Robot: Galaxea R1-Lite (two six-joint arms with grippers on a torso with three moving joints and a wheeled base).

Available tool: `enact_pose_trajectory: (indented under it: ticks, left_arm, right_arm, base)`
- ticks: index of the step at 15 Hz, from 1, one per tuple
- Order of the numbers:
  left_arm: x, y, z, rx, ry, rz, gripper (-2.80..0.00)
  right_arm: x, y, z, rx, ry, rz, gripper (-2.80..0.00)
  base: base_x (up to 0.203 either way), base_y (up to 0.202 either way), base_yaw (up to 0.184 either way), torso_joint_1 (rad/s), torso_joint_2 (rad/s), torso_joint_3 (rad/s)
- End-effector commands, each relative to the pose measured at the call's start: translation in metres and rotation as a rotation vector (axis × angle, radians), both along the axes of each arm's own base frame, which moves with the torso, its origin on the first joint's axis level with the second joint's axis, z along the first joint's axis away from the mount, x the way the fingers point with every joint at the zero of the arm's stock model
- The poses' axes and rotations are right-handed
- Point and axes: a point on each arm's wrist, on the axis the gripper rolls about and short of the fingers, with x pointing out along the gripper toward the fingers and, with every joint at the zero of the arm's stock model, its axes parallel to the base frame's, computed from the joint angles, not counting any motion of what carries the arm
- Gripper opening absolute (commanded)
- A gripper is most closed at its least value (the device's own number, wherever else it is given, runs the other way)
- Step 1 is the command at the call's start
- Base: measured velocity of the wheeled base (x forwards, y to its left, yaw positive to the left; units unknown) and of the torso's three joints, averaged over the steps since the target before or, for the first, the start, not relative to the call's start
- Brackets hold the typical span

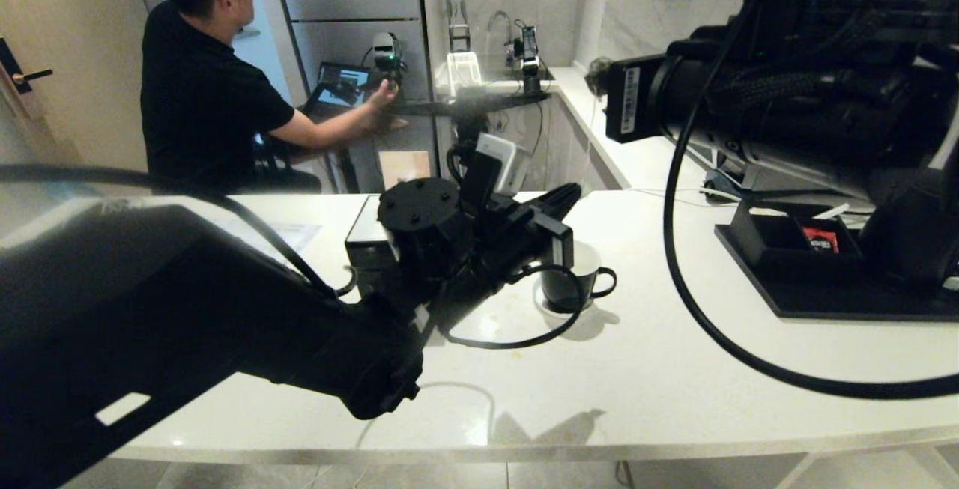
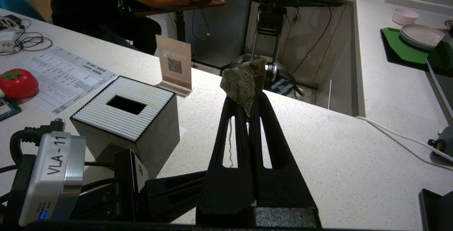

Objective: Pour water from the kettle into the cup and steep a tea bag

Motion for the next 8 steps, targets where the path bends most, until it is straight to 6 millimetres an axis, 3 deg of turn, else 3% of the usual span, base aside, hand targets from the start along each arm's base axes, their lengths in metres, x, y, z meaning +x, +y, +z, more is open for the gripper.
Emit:
enact_pose_trajectory:
  ticks: [1,8]
  left_arm:
    - [-0.0004,0.0001,0.0008,-0.005,-0.005,-0.001,-2.8]
    - [0.0003,0.0005,0.0002,-0.006,-0.001,0.007,-2.8]
  right_arm:
    - [0.0003,0.0004,0.0,0.0,-0.001,-0.002,-2.8]
    - [-0.0003,0.0002,0.001,0.004,-0.003,0.002,-2.8]
  base:
    - [0.0,0.0,0.0,0.0,0.0,0.0]
    - [0.0,0.0,0.0,0.0,0.0,0.0]
